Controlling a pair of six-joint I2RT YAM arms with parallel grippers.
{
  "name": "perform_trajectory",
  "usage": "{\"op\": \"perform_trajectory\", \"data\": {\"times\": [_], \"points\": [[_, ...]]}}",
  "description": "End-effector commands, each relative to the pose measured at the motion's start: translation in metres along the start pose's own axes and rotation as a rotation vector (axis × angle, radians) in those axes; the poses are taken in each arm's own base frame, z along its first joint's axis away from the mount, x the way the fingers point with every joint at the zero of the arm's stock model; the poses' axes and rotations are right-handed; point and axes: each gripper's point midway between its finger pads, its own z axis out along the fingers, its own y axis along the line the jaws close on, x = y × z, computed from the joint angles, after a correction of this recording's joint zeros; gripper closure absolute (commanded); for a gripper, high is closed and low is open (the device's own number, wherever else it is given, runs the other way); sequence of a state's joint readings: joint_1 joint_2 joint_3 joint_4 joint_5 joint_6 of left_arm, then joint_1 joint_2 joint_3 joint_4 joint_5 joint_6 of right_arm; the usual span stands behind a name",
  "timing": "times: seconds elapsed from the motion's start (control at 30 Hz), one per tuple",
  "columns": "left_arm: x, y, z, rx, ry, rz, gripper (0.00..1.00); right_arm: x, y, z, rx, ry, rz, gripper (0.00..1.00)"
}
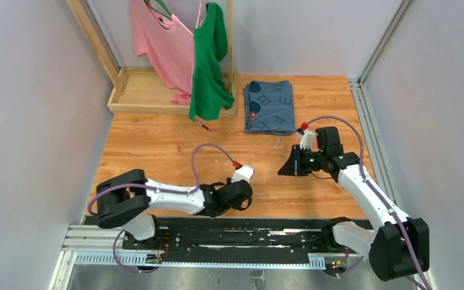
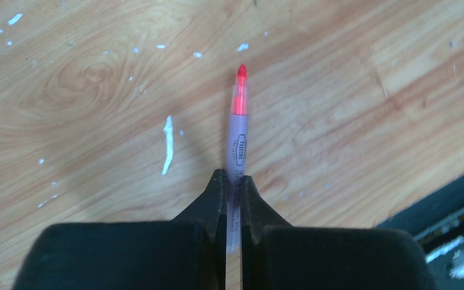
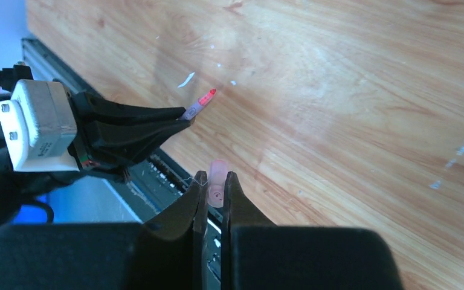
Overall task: Insert the pens into the pen caps
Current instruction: Pick up the pen from the center of the board.
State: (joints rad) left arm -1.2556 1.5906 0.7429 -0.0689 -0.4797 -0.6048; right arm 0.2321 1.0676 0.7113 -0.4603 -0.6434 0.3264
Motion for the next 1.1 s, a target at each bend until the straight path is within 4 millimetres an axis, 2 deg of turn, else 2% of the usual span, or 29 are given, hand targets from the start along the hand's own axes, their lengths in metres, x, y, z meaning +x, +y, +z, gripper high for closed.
{"op": "perform_trajectory", "data": {"times": [0.0, 0.17, 0.37, 0.5, 0.77, 1.07], "points": [[-0.042, -0.019, -0.023, 0.218, -0.259, 0.058, 1.0, 0.0, 0.03, -0.007, -0.189, 0.04, -0.042, 1.0], [-0.055, -0.026, -0.045, 0.358, -0.387, 0.102, 1.0, 0.0, 0.041, -0.013, -0.232, 0.065, -0.061, 0.99], [-0.048, -0.032, -0.051, 0.43, -0.408, 0.105, 1.0, 0.003, 0.05, -0.007, -0.256, 0.087, -0.051, 1.0], [-0.046, -0.033, -0.054, 0.459, -0.426, 0.094, 1.0, 0.006, 0.049, -0.001, -0.243, 0.108, -0.05, 1.0], [-0.048, -0.038, -0.061, 0.504, -0.443, 0.1, 1.0, 0.011, 0.049, 0.011, -0.252, 0.138, -0.037, 1.0], [-0.049, -0.042, -0.063, 0.524, -0.446, 0.091, 1.0, 0.013, 0.054, 0.015, -0.284, 0.159, -0.035, 0.99]]}}
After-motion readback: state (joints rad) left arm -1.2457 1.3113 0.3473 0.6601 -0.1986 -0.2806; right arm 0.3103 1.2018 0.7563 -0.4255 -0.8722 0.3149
